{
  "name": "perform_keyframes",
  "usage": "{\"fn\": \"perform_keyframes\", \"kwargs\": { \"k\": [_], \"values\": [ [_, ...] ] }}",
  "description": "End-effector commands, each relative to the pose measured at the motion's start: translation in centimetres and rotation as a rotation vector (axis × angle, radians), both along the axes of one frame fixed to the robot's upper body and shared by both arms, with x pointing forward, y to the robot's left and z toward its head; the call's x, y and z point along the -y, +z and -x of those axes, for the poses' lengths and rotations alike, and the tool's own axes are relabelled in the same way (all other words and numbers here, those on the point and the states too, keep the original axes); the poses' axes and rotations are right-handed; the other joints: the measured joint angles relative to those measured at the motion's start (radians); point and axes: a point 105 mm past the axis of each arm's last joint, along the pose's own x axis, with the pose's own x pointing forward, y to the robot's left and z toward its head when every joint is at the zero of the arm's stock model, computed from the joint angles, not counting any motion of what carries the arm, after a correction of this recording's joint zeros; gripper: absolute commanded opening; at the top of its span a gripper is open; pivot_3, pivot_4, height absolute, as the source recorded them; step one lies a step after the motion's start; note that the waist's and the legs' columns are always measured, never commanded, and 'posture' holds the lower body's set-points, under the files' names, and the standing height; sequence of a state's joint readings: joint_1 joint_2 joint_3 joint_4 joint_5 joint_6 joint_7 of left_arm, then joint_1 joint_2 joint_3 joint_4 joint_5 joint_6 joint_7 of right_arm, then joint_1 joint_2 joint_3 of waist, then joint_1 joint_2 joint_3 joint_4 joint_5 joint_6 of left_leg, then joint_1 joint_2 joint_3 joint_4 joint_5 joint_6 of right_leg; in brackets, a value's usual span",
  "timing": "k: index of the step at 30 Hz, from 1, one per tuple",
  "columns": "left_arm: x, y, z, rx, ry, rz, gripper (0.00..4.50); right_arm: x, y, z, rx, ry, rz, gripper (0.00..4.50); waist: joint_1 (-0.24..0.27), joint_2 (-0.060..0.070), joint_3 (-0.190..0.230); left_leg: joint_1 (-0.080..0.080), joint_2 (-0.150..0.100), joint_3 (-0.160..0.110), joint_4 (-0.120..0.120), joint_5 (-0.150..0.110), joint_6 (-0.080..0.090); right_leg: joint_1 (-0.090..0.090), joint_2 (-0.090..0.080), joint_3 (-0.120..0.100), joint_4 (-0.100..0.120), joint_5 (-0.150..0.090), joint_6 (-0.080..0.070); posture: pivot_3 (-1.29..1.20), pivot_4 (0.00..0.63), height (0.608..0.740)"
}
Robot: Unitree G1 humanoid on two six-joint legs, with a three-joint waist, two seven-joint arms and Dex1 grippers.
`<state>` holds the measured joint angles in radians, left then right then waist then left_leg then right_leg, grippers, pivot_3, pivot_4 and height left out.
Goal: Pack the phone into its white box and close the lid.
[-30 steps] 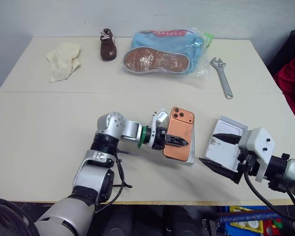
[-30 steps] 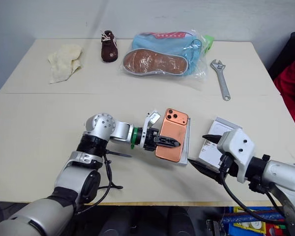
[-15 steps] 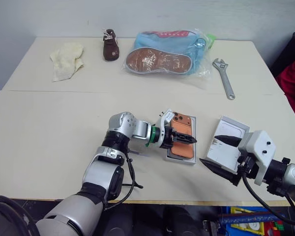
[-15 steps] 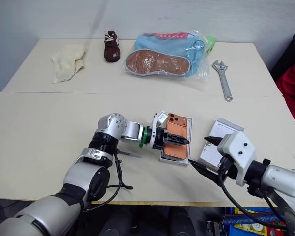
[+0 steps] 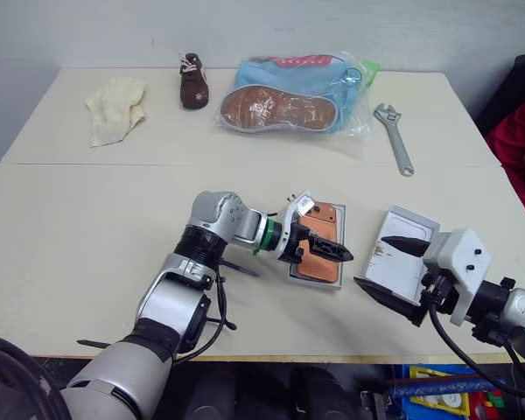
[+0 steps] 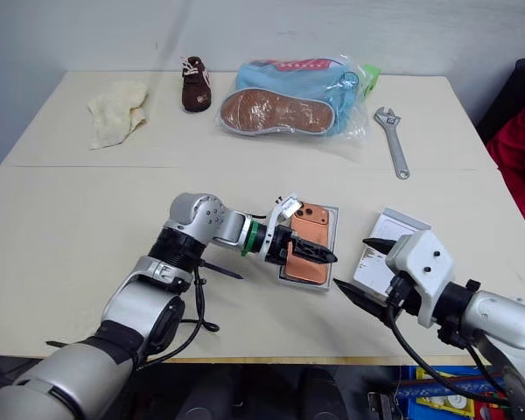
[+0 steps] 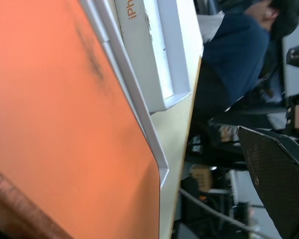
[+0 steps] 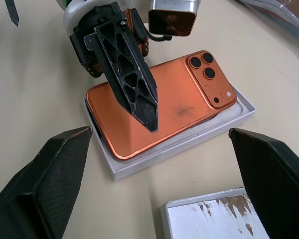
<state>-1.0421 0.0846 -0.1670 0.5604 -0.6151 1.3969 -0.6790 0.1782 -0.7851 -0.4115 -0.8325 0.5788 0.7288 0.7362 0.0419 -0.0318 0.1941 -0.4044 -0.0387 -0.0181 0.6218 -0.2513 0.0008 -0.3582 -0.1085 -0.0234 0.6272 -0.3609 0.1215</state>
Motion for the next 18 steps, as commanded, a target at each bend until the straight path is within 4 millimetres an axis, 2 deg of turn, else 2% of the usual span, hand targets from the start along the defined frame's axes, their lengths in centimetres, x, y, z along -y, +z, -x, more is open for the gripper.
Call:
{"fn": "perform_keyframes", "kwargs": {
  "k": [1,4,10,18],
  "values": [
    [0.2,1.8,0.1,0.063,-0.042,0.071,4.48,-0.2,0.5,-0.1,0.037,0.010,0.006,4.50,-0.001,0.000,0.000,0.000,0.000,0.000,0.000,0.000,0.000,0.000,0.000,0.000,0.000,0.000,0.000,0.00,0.150,0.740],
    [0.0,2.8,0.3,0.075,-0.068,0.109,4.48,-0.3,0.5,-0.1,0.037,0.013,0.000,4.50,0.001,0.000,0.000,-0.001,0.000,0.000,0.000,0.000,0.000,0.000,0.000,0.000,0.000,0.000,0.000,0.00,0.150,0.740],
    [-1.7,1.4,0.2,0.200,-0.111,0.000,4.48,-0.3,0.4,-0.1,0.038,0.017,-0.002,4.50,0.001,0.000,0.000,-0.001,0.000,0.000,0.000,0.000,0.001,0.000,0.000,0.000,0.000,0.000,0.000,0.00,0.150,0.740],
    [-3.5,1.4,0.5,0.264,-0.143,-0.026,4.48,-0.6,0.1,-0.1,0.035,0.021,-0.010,4.50,-0.003,0.000,0.000,-0.001,0.000,0.000,0.001,0.000,0.001,0.000,-0.001,0.001,0.000,0.000,0.000,0.00,0.150,0.740]
  ]
}}
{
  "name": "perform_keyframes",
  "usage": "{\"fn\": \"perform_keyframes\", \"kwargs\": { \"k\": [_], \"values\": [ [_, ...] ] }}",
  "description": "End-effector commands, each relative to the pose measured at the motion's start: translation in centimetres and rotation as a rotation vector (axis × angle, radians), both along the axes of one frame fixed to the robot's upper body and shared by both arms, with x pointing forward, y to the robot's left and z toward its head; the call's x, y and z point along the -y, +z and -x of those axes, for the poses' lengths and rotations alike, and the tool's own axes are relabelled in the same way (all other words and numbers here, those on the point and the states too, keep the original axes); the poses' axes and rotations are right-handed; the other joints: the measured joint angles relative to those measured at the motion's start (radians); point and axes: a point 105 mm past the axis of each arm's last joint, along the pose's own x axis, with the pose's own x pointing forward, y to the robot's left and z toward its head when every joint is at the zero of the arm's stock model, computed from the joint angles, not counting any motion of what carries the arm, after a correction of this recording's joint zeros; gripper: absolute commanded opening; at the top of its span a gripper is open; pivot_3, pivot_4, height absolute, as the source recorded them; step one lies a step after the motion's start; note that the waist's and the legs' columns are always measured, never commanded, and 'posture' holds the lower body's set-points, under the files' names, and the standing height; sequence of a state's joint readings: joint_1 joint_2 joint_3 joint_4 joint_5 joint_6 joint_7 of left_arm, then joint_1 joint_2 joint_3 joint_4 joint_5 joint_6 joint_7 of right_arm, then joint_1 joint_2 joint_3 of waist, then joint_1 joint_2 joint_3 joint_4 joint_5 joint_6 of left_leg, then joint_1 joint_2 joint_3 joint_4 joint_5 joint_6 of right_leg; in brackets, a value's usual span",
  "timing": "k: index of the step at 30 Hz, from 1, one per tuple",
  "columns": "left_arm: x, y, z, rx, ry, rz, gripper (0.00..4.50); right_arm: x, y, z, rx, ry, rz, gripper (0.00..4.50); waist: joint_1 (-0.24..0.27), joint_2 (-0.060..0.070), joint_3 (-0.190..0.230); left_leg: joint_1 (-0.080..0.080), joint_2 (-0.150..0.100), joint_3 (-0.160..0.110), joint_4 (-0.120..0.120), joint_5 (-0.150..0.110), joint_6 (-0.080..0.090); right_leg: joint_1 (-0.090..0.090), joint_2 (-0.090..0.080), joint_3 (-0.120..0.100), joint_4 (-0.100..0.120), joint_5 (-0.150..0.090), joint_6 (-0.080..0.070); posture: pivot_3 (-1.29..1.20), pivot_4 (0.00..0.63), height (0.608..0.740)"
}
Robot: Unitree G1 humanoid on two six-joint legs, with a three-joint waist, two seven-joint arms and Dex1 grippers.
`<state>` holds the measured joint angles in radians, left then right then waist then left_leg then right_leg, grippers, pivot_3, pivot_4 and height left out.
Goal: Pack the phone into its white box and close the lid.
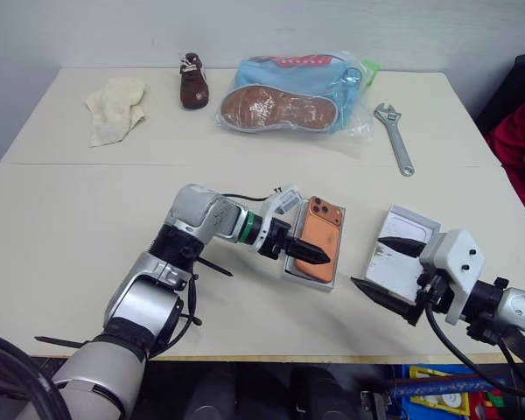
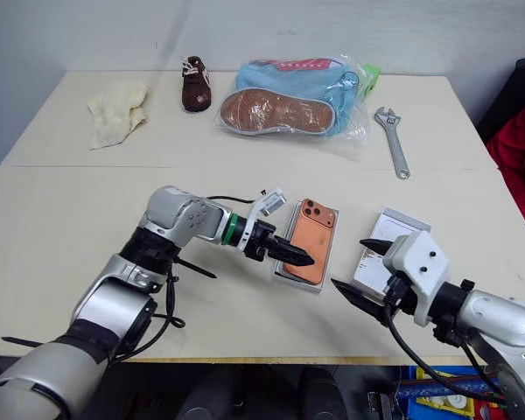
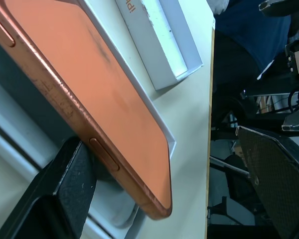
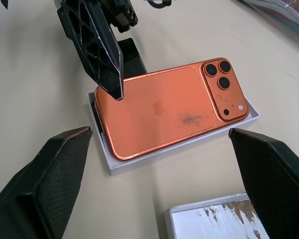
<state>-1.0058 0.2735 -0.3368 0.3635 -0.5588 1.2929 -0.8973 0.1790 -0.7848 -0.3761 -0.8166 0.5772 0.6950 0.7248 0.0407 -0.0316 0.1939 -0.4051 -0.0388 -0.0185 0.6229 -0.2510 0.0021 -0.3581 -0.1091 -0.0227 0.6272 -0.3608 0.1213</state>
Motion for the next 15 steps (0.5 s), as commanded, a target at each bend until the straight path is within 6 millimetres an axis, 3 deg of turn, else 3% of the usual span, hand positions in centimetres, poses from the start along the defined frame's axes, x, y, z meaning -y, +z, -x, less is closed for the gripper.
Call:
{"fn": "perform_keyframes", "kwargs": {
  "k": [1,7,15],
  "values": [
    [-0.7,0.4,0.4,0.068,-0.045,0.003,4.48,-0.3,0.4,0.1,0.033,0.007,0.000,4.50,-0.004,0.000,0.000,0.000,0.000,0.000,0.000,0.000,0.000,0.000,0.000,0.000,0.000,0.000,0.000,0.00,0.150,0.740],
    [-3.6,0.6,1.3,0.130,-0.093,-0.019,4.48,-0.1,0.3,0.0,0.030,0.006,0.008,4.50,-0.018,0.000,0.000,0.000,0.001,0.000,0.001,0.000,0.000,0.000,0.000,0.000,0.001,0.000,0.000,0.00,0.150,0.740],
    [-11.4,-0.5,1.7,0.408,-0.180,-0.083,4.48,1.1,0.1,-0.3,0.006,-0.039,0.022,4.50,-0.017,0.001,-0.001,0.000,0.001,-0.001,0.001,0.000,0.001,0.000,-0.001,0.006,0.000,0.001,-0.002,0.00,0.150,0.740]
  ]
}}
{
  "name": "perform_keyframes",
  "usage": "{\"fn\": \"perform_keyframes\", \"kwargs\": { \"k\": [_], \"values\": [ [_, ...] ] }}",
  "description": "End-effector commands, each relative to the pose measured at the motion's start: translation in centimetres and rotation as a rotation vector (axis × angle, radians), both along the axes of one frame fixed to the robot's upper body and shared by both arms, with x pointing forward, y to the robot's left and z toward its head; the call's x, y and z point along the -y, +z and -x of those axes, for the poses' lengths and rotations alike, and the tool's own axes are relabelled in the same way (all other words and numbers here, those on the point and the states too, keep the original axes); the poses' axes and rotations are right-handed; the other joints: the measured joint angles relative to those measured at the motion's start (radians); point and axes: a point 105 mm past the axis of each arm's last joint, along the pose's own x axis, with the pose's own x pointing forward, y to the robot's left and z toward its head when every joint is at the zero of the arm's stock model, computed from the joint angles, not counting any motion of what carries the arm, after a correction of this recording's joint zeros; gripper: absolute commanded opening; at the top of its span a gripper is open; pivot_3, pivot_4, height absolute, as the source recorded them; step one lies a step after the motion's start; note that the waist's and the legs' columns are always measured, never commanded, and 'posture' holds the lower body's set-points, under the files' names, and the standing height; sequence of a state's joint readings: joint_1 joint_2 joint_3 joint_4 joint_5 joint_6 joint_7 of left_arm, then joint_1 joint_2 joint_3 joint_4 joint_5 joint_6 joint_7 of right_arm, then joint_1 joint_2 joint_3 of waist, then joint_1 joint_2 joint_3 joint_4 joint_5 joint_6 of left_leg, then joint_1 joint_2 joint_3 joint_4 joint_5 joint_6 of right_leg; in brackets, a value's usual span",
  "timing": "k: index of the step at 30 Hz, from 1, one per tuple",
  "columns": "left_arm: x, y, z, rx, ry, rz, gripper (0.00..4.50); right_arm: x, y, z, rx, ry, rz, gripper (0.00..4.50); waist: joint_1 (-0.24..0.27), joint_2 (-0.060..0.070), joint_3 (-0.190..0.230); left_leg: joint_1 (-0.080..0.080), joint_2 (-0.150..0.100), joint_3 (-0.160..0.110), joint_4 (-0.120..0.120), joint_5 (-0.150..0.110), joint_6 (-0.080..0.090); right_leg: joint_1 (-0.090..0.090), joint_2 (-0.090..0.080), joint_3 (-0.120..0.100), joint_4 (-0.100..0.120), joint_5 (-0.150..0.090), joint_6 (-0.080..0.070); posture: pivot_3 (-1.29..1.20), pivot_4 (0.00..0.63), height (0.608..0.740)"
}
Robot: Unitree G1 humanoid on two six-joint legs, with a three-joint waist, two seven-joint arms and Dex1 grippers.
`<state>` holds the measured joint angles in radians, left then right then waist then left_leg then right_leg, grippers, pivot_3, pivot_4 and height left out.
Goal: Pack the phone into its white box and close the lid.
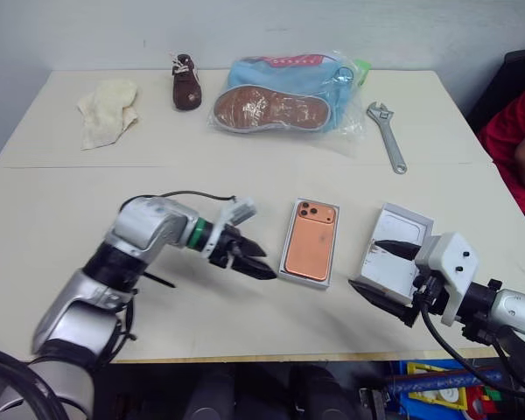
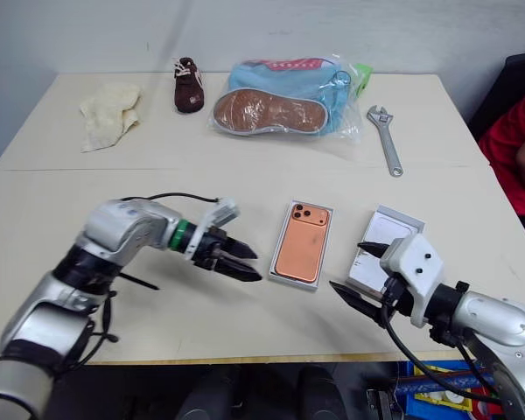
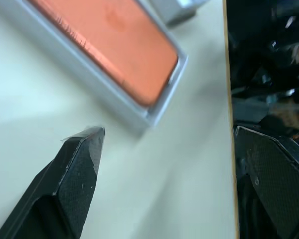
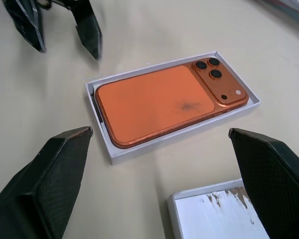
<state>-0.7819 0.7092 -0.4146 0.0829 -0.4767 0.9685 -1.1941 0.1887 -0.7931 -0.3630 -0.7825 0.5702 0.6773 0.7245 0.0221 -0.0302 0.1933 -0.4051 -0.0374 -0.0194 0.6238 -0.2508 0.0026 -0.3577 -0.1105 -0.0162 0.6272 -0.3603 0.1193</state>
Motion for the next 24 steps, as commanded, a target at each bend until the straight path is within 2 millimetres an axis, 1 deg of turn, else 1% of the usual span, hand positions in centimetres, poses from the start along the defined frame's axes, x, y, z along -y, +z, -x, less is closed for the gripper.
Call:
{"fn": "perform_keyframes", "kwargs": {
  "k": [1,2,3,5,6,7,8,9,10,12,15,18,22,24],
  "values": [
    [-2.3,0.7,0.1,0.194,-0.100,0.010,4.48,0.9,0.7,-0.1,0.020,-0.041,0.019,4.50,0.001,0.000,0.000,0.000,0.000,0.000,0.000,0.000,0.000,0.000,0.000,0.000,-0.001,0.000,0.000,0.00,0.150,0.740],
    [-3.4,1.0,-0.1,0.225,-0.107,0.018,4.48,1.2,0.7,-0.2,0.005,-0.065,0.015,4.50,0.002,0.000,0.000,0.000,0.000,0.000,0.000,0.000,0.000,0.000,-0.001,0.001,-0.001,0.000,-0.001,0.00,0.150,0.740],
    [-4.0,1.2,-0.1,0.243,-0.112,0.024,4.48,1.4,0.6,-0.3,-0.006,-0.081,0.011,4.50,0.003,0.000,0.000,0.000,0.000,0.000,0.000,0.000,0.001,0.000,-0.001,0.001,-0.001,0.000,-0.001,0.00,0.150,0.740],
    [-4.6,3.4,-0.8,0.339,-0.112,0.113,4.48,2.3,0.4,-0.7,-0.044,-0.162,0.019,4.50,0.007,0.000,0.000,-0.002,0.000,-0.002,0.000,-0.001,0.002,0.000,-0.002,0.000,-0.002,0.000,-0.001,0.00,0.150,0.740],
    [-4.5,4.5,-1.0,0.376,-0.119,0.159,4.48,2.7,0.2,-0.9,-0.060,-0.206,0.021,4.50,0.007,0.000,0.000,-0.002,0.000,-0.002,0.000,-0.001,0.002,0.001,-0.003,-0.001,-0.002,0.001,-0.002,0.00,0.150,0.740],
    [-4.0,6.4,-1.6,0.453,-0.117,0.226,4.48,3.2,0.1,-1.6,-0.076,-0.296,0.004,4.50,0.007,0.000,0.000,-0.002,0.000,-0.003,0.001,-0.002,0.003,0.000,-0.003,-0.001,-0.002,0.001,-0.002,0.00,0.150,0.740],
    [-3.6,7.7,-1.9,0.497,-0.119,0.272,4.48,3.5,0.0,-2.1,-0.091,-0.360,-0.012,4.50,0.007,0.000,0.000,-0.003,0.000,-0.004,0.002,-0.002,0.004,0.001,-0.004,-0.002,-0.003,0.001,-0.002,0.00,0.150,0.740],
    [-3.3,8.5,-2.0,0.522,-0.121,0.300,4.48,3.7,-0.1,-2.4,-0.103,-0.401,-0.022,4.50,0.006,0.000,0.000,-0.004,0.000,-0.004,0.003,-0.002,0.004,0.000,-0.004,-0.002,-0.002,0.001,-0.002,0.00,0.150,0.740],
    [-3.0,8.9,-2.0,0.551,-0.144,0.311,4.48,3.6,-0.1,-2.9,-0.114,-0.452,-0.056,4.50,0.005,0.000,0.000,-0.005,0.000,-0.005,0.004,-0.002,0.004,0.000,-0.004,-0.003,-0.002,0.001,-0.002,0.00,0.150,0.740],
    [-2.6,9.0,-2.0,0.614,-0.183,0.306,4.48,3.1,-0.1,-3.9,-0.139,-0.537,-0.152,4.50,-0.001,0.001,-0.001,-0.005,-0.001,-0.006,0.005,-0.002,0.004,0.000,-0.004,-0.003,-0.002,0.002,-0.002,0.00,0.150,0.740],
    [-2.1,9.1,-2.1,0.630,-0.207,0.315,4.48,2.6,-0.8,-4.8,-0.171,-0.643,-0.175,4.50,-0.011,0.004,-0.001,-0.005,-0.001,-0.004,0.004,-0.001,0.003,-0.001,-0.003,-0.003,0.000,0.002,-0.002,0.00,0.150,0.740],
    [-1.7,9.7,-1.9,0.664,-0.229,0.327,4.48,2.7,-1.9,-5.4,-0.210,-0.753,-0.191,4.50,-0.016,0.004,-0.001,-0.006,-0.001,-0.004,0.003,0.000,0.003,-0.003,-0.001,-0.003,0.002,0.002,-0.002,0.00,0.150,0.740],
    [-1.2,10.1,-1.5,0.691,-0.261,0.329,4.48,2.3,-2.4,-6.1,-0.242,-0.789,-0.220,4.50,-0.023,0.004,-0.001,-0.006,-0.002,-0.003,0.003,0.001,0.004,-0.003,-0.001,-0.002,0.003,0.002,-0.002,0.00,0.150,0.740],
    [-1.0,10.1,-1.1,0.696,-0.291,0.318,4.48,1.7,-2.8,-6.5,-0.265,-0.779,-0.245,4.50,-0.024,0.004,-0.001,-0.005,-0.002,-0.003,0.004,0.001,0.004,-0.004,-0.001,-0.001,0.009,0.002,-0.001,0.00,0.150,0.740]
  ]
}}
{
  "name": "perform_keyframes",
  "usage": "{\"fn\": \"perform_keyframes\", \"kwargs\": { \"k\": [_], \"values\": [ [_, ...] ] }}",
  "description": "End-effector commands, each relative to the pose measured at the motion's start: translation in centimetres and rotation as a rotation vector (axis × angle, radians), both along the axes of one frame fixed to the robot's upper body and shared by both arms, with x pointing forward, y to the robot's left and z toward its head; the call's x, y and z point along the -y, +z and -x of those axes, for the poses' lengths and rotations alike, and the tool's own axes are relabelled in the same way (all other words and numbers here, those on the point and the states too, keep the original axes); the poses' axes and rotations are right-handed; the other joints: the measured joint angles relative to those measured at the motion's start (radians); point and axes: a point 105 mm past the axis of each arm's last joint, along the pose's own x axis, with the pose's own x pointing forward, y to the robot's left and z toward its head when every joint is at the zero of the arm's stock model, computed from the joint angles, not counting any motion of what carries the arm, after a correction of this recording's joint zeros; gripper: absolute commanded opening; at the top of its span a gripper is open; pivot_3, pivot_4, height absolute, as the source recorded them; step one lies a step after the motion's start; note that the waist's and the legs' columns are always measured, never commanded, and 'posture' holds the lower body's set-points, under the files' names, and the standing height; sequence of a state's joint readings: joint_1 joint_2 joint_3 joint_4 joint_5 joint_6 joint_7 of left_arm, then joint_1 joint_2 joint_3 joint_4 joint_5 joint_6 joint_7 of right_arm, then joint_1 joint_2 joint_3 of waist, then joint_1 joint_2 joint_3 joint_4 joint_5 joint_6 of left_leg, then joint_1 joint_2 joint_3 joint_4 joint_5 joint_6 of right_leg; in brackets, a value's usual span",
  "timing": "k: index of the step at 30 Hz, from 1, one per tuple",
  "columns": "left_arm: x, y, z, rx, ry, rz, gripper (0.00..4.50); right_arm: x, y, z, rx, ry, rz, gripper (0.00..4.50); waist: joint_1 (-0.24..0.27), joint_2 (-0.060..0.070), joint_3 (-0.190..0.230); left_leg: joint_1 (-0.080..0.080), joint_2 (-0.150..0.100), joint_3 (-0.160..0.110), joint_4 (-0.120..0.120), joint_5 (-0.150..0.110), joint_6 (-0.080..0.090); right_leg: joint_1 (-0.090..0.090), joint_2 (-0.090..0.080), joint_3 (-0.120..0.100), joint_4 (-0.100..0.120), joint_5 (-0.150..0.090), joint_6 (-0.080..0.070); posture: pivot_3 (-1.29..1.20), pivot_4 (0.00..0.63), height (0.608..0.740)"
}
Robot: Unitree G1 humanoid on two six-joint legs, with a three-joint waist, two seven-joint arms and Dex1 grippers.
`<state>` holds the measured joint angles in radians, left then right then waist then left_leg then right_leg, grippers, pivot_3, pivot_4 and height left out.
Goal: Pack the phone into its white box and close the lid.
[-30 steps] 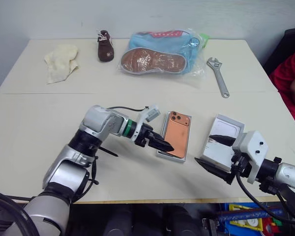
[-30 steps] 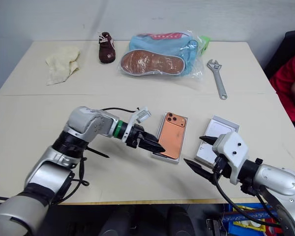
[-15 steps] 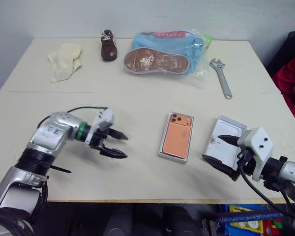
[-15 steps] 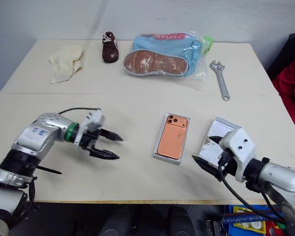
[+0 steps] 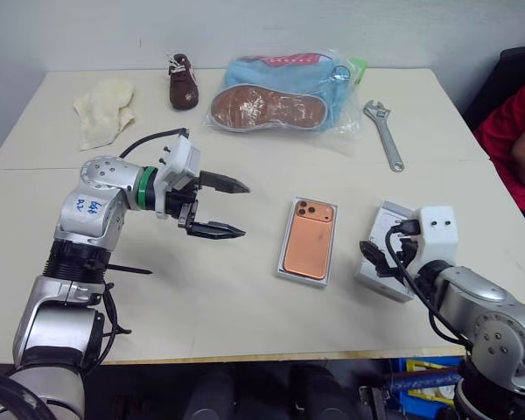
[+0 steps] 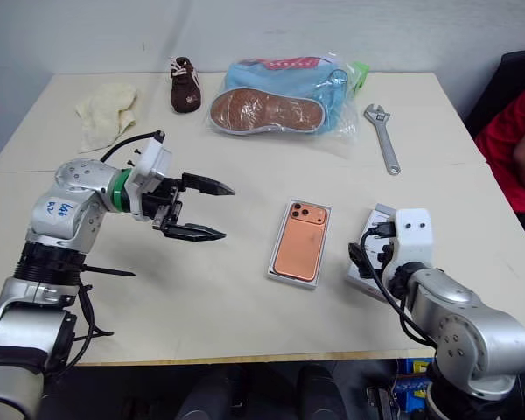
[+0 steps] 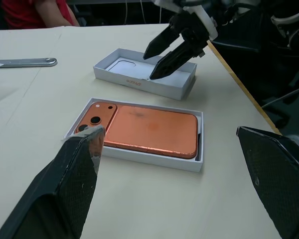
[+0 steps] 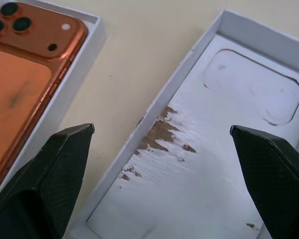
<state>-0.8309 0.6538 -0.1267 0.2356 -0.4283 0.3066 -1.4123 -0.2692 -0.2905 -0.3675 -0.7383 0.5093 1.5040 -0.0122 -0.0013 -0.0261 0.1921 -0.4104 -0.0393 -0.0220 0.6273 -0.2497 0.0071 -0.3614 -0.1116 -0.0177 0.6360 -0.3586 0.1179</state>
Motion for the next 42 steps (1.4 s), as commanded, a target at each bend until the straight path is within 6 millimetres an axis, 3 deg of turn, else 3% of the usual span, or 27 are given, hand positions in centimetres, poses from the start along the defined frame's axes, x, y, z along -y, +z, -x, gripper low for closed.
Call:
{"fn": "perform_keyframes", "kwargs": {
  "k": [1,6,8,12,20,26,30,33,36,42],
  "values": [
    [0.6,1.4,1.0,0.087,-0.052,-0.013,4.48,-0.7,-0.1,-0.5,0.004,0.002,-0.018,4.50,0.000,0.000,0.000,0.000,0.000,0.000,0.000,0.000,0.000,0.000,0.000,0.000,0.000,0.000,0.000,0.00,0.150,0.740],
    [1.1,1.3,1.0,0.099,-0.045,-0.013,4.48,-1.8,-1.1,-1.4,-0.016,0.024,-0.021,4.50,-0.002,0.000,0.000,0.001,0.000,0.002,0.000,0.000,0.000,-0.001,0.001,0.002,0.002,0.000,0.000,0.00,0.150,0.740],
    [1.1,1.1,1.1,0.102,-0.044,-0.016,4.50,-1.6,-1.6,-1.7,-0.024,0.011,-0.010,4.09,-0.002,0.000,0.000,0.001,0.000,0.003,0.000,0.000,0.000,-0.003,0.001,0.002,0.003,0.000,0.000,0.00,0.150,0.740],
    [1.0,0.8,1.3,0.097,-0.035,-0.029,4.50,-1.2,-2.4,-2.2,-0.030,-0.019,0.015,2.79,-0.004,0.000,0.000,0.001,0.001,0.004,0.000,0.000,0.001,-0.004,0.002,0.002,0.006,0.000,0.000,0.00,0.150,0.740],
    [0.3,-0.1,1.2,0.075,0.007,-0.049,4.50,-1.7,-2.1,-1.8,-0.010,0.003,0.019,0.07,-0.003,0.000,0.000,0.001,0.001,0.005,0.000,0.001,0.001,-0.006,0.002,0.003,0.008,0.000,0.000,0.00,0.150,0.740],
    [-0.9,-1.2,0.6,0.060,0.070,-0.072,4.50,-2.3,0.5,-1.0,0.063,0.071,-0.046,0.03,-0.003,0.000,0.000,0.001,0.001,0.005,0.000,0.001,0.001,-0.007,0.002,0.005,0.009,0.000,0.000,0.00,0.150,0.740],
    [-1.5,-1.5,0.3,0.065,0.100,-0.073,4.50,-5.6,5.1,-0.6,0.178,0.309,-0.211,0.03,-0.005,0.000,0.000,0.000,0.001,0.006,0.000,0.001,0.001,-0.009,0.002,0.005,0.009,0.000,0.000,0.00,0.150,0.740],
    [-1.9,-1.7,0.2,0.071,0.120,-0.075,4.50,-8.7,7.3,0.1,0.225,0.507,-0.382,0.03,-0.007,0.000,0.000,0.000,0.002,0.006,0.000,0.001,0.000,-0.011,0.003,0.005,0.010,0.000,0.000,0.00,0.150,0.740],
    [-2.3,-2.0,-0.1,0.077,0.148,-0.080,4.50,-11.9,8.2,0.6,0.215,0.660,-0.623,0.03,-0.008,0.000,0.000,0.000,0.003,0.005,-0.003,0.001,-0.001,-0.011,0.002,0.007,0.012,0.000,0.000,0.00,0.150,0.740],
    [-3.0,-2.2,-0.3,0.082,0.200,-0.079,4.50,-16.3,8.0,0.5,0.072,0.788,-0.887,0.03,-0.018,0.000,0.000,-0.001,0.000,0.006,-0.003,0.003,-0.001,-0.013,-0.001,0.007,0.015,0.000,0.000,0.00,0.150,0.740]
  ]
}}
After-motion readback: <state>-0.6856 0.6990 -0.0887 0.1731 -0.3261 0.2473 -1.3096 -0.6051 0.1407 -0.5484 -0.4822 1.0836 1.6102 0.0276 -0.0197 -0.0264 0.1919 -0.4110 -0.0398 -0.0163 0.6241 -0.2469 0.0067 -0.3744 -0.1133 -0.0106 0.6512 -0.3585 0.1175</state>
